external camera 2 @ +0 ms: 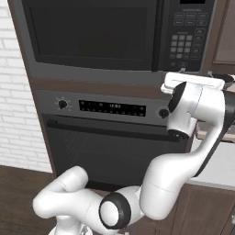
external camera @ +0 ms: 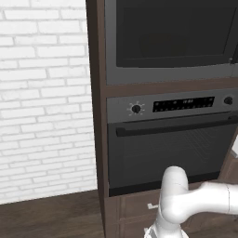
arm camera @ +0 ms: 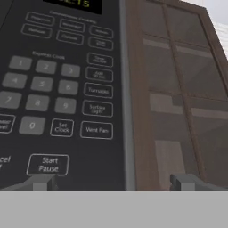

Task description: Open the microwave, place the bowl with waffle inside the microwave, then close the microwave door and turn it on.

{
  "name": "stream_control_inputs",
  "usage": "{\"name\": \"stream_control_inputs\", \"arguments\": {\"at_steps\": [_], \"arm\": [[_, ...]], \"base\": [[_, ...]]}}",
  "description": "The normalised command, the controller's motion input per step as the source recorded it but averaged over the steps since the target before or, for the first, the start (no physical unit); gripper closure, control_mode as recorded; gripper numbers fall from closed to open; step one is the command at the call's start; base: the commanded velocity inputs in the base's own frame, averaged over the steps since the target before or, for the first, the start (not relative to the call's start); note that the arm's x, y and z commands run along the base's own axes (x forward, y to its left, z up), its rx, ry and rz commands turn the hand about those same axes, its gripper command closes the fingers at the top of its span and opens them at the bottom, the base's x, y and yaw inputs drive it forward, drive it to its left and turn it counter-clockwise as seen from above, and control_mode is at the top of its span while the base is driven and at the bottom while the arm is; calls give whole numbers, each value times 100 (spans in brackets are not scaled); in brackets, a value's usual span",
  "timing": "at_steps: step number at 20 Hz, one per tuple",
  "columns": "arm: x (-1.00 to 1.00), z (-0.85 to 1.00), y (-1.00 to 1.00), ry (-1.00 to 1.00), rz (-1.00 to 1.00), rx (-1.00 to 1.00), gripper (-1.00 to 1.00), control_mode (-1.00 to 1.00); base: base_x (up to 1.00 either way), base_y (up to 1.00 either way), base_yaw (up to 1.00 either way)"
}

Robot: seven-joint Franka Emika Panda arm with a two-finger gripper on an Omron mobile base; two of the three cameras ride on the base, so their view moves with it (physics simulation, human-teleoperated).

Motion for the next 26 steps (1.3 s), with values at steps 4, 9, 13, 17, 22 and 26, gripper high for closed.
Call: {"name": "stream_control_inputs", "arguments": {"at_steps": [4,9,13,17,22,26], "arm": [[0,22,0,0,0,0,-100,-100],[0,5,0,6,0,0,-100,-100],[0,-9,0,14,0,0,-100,-100],[2,-8,0,11,0,0,-100,-100],[12,0,0,8,0,0,-100,-100],[2,2,0,5,0,0,-100,-100]], "base": [[0,0,0],[0,0,0],[0,0,0],[0,0,0],[0,0,0],[0,0,0]]}}
